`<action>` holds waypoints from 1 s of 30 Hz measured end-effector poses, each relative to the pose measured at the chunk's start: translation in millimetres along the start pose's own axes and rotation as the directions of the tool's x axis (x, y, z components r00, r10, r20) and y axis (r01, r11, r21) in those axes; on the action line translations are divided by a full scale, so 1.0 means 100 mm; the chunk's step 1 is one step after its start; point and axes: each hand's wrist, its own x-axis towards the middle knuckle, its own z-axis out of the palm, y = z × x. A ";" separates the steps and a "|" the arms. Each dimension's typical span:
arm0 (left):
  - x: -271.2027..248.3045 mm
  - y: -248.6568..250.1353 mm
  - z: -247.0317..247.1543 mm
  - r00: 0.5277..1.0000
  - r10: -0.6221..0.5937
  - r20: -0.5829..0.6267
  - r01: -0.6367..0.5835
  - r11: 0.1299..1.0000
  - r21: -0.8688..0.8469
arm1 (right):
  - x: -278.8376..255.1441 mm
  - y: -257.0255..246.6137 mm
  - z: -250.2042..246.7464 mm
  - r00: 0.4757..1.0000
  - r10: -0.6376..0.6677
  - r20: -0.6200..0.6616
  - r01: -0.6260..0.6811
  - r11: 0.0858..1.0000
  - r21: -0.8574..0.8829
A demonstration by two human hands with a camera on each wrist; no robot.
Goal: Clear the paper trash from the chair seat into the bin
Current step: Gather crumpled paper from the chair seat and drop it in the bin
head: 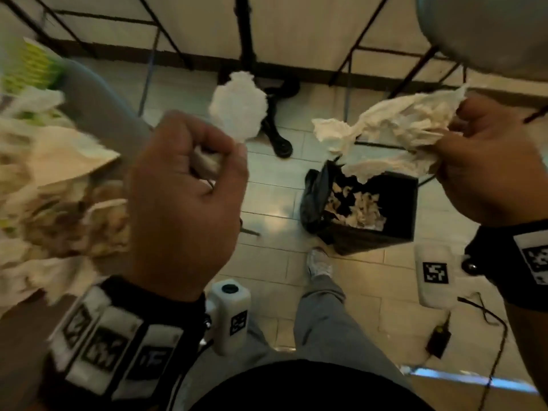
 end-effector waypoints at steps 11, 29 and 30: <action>-0.36 -0.79 3.63 0.686 -0.375 0.624 0.360 0.920 0.157 | 0.62 2.85 -1.60 0.838 0.476 -0.267 -0.521 0.843 -0.134; -0.82 -1.75 4.77 0.185 -0.615 0.767 0.731 0.608 0.311 | 0.94 4.27 -1.75 0.452 0.885 -0.114 -0.858 0.466 0.216; -0.81 -1.73 4.69 0.189 -0.624 0.758 0.729 0.607 0.318 | 0.92 4.24 -1.73 0.456 0.881 -0.122 -0.866 0.471 0.164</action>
